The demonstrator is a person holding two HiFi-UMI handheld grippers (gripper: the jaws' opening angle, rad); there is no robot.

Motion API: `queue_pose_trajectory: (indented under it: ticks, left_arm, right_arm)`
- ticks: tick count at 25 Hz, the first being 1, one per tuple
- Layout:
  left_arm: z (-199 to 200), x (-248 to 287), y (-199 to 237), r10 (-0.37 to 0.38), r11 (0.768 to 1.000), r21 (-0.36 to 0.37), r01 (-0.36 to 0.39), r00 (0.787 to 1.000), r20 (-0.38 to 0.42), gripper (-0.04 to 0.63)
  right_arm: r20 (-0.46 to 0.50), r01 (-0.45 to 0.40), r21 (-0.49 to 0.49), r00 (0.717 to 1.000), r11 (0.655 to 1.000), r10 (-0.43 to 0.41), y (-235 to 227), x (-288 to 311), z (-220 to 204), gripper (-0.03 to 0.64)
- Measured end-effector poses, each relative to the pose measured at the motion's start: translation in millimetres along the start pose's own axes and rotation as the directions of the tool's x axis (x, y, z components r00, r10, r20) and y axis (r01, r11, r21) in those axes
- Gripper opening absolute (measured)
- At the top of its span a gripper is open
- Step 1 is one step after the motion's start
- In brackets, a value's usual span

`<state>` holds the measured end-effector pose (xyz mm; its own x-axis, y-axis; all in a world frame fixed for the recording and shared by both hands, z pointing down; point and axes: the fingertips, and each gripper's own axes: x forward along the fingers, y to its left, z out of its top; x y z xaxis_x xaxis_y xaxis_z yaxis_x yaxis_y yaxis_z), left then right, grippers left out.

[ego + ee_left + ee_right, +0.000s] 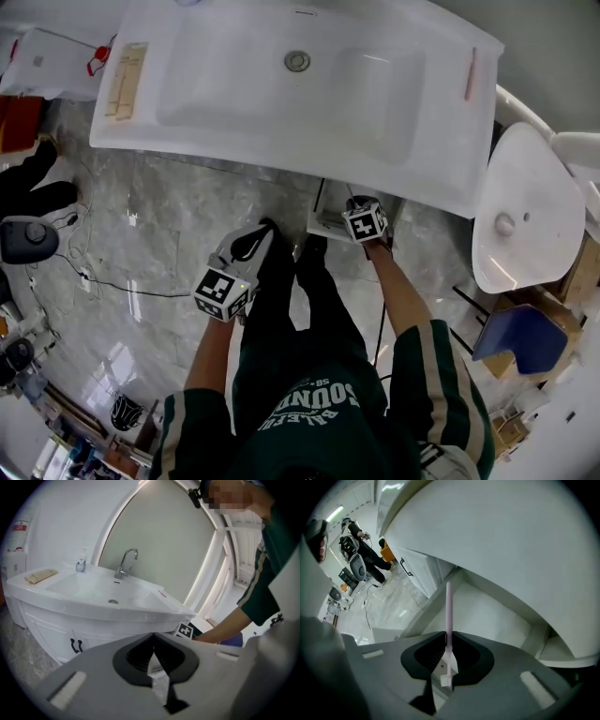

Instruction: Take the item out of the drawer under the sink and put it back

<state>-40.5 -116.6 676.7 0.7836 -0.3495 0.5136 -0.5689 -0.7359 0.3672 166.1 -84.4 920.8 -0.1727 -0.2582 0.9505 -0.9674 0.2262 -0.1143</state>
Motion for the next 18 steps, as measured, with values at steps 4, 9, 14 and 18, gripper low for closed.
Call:
queue_pose_trajectory:
  ticks: [4, 9, 14, 18]
  left_arm:
    - [-7, -2, 14, 0.016, 1.000, -0.006, -0.016, 1.000, -0.015, 0.051]
    - [-17, -7, 25, 0.033, 0.999, -0.019, -0.033, 0.999, -0.029, 0.051]
    - [-23, -14, 33, 0.056, 0.997, -0.043, -0.057, 0.998, -0.034, 0.051]
    - [-30, -18, 36, 0.060, 0.997, -0.055, -0.062, 0.997, -0.040, 0.051]
  right_arm:
    - [-0.043, -0.004, 0.004, 0.999, 1.000, 0.004, -4, 24, -5, 0.049]
    - [-0.079, -0.008, 0.019, 0.997, 1.000, 0.009, -2, 45, -7, 0.049]
    - [-0.106, 0.002, 0.071, 0.994, 0.997, 0.005, -7, 57, -8, 0.049]
    - [-0.124, -0.001, 0.098, 0.992, 0.995, 0.013, -9, 64, -9, 0.051]
